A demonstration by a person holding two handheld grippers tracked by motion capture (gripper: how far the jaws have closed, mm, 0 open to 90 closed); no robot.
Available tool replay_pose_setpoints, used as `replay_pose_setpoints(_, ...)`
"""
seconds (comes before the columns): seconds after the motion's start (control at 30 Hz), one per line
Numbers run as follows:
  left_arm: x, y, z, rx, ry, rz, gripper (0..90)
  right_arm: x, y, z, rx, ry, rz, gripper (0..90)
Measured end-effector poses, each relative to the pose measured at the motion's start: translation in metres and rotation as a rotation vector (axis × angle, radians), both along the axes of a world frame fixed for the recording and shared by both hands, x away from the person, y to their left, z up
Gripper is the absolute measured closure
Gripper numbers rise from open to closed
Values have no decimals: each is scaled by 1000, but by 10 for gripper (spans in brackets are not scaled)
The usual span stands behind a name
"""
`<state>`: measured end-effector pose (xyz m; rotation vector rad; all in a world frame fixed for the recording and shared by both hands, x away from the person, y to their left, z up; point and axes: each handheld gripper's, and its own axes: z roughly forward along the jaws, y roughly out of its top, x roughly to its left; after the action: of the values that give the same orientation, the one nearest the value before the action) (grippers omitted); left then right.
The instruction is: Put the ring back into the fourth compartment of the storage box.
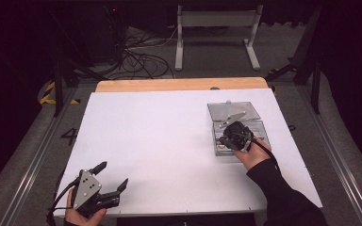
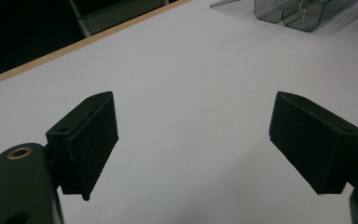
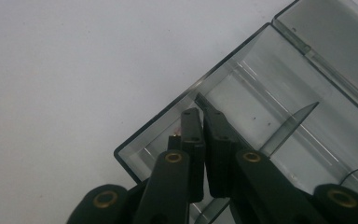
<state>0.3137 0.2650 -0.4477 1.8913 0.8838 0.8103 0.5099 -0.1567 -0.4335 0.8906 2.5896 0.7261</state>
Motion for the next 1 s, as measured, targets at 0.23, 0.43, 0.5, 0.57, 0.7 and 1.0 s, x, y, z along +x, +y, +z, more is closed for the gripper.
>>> replay_pose_setpoints(0.23,0,0,0,2,0,4,162,2,1,-4,-11,21,0,875)
replay_pose_setpoints(0.43,0,0,0,-1,2,5,162,4,0,-7,-20,42,-9,875)
replay_pose_setpoints(0.5,0,0,0,3,1,6,162,5,0,-9,-22,46,-15,874)
replay_pose_setpoints(0.57,0,0,0,4,1,5,162,5,0,-9,-24,47,-16,873)
replay_pose_setpoints(0.7,0,0,0,2,0,5,162,6,-1,-10,-30,47,-23,871)
replay_pose_setpoints(1.0,0,0,0,5,4,5,161,6,-1,-10,-41,15,-30,752)
